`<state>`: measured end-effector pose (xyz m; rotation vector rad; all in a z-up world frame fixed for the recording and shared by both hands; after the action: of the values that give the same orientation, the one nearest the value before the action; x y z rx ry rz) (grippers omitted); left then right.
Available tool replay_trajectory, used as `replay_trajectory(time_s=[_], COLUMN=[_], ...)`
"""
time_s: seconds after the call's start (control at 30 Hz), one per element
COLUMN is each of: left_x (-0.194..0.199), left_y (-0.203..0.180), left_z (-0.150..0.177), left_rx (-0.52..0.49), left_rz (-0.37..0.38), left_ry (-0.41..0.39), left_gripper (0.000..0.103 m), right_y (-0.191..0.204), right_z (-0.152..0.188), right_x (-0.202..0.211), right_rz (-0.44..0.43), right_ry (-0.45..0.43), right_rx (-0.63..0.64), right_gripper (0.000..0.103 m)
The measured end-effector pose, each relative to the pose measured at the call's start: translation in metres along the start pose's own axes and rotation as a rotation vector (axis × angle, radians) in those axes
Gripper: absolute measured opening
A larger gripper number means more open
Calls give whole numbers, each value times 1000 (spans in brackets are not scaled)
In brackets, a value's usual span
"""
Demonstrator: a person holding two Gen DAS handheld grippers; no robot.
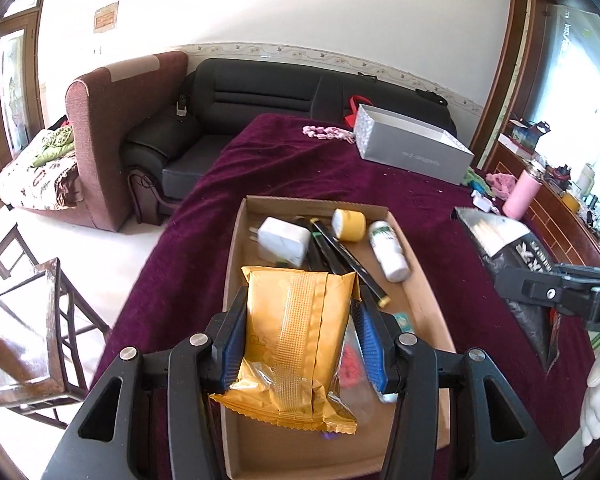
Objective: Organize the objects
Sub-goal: 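Carry both packets over the tray and release them inside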
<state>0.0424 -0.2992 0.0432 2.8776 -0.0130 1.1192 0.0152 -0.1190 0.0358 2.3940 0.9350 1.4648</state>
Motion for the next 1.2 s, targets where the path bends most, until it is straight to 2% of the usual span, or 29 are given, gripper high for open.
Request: replay_trajectory(time_s=[0.13, 0.3, 0.57, 0.9, 1.2], left_x=[-12, -39, -74, -89, -97], left_y=[12, 21, 21, 25, 25], left_z=[-9, -6, 9, 7, 5], left_rx=[-13, -23, -27, -35, -33], left_rz=[-18, -26, -13, -18, -28], left_ry=[16, 67, 142, 181, 199], left_gripper=[44, 44, 44, 44, 44], right_y=[14, 20, 14, -18, -24], right_z=[-17, -34, -7, -29, -35], right_x=[-11, -39, -86, -113, -126], right_rz=[-17, -38, -34, 119, 202], right_ry=[8, 73, 188, 131, 98], right_rx=[3, -34, -66, -53, -11], right_gripper=[40, 40, 40, 40, 40])
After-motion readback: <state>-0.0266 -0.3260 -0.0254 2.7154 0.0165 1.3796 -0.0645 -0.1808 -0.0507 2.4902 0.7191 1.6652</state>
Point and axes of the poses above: each gripper's, at about its wrist camera, not at the fingertips, and x roughly against the way its jaws point, y to its left, z to its underside, the point moved 8 cm from there along -x, roughly the way its jaws point, and after that the axes turned 15 degrees about -x, right-handed, at the moved point
